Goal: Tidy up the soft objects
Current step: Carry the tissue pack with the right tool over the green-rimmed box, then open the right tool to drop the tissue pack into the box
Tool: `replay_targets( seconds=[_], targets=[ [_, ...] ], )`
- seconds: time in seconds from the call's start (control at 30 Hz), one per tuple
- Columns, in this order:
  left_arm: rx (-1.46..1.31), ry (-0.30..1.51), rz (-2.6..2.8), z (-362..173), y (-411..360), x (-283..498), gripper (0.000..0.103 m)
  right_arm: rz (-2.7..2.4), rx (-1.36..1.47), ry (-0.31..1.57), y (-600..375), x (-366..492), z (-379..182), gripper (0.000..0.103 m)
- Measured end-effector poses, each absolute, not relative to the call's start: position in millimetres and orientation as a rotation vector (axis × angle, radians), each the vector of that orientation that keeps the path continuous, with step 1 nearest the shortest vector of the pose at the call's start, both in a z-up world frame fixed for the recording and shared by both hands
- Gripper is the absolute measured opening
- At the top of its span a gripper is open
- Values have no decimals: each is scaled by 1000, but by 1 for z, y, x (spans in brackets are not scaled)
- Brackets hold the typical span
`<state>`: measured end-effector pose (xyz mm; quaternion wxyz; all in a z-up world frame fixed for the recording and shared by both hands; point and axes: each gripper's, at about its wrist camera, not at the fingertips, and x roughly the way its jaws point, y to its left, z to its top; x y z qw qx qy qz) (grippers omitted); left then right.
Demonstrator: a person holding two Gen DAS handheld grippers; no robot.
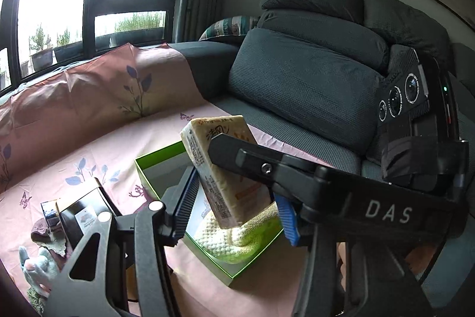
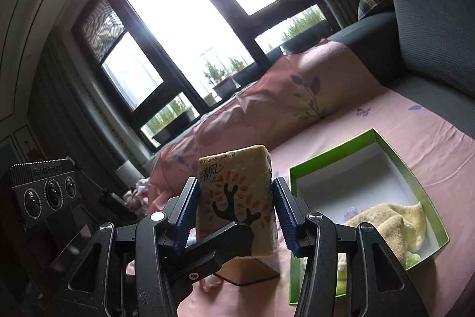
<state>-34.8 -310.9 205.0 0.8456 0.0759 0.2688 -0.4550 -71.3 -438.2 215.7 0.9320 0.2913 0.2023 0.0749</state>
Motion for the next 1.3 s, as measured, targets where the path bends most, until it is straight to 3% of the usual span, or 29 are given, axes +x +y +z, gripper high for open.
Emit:
replay_targets(
  seconds=[0.5,0.87,1.03,1.17,1.23,1.3],
  targets=[
    [175,728,-999,158,-371,4,49,-7,807,502,-494,-55,159,53],
    [158,787,-1003,143,-383,10,51,-112,831,543,-510,-59,147,53],
    [151,777,-990,148,-372,7,61,-144,814,536,-507,-62,153,53],
    [107,752,-1001,160,-351,3,75,-163,784,508,-501,-69,165,53],
    [84,732,-996,168,-336,1,78,-183,750,496,-495,-73,173,60],
    [48,702,-978,179,-316,-1,86,-193,717,480,-489,-76,180,78]
  ],
)
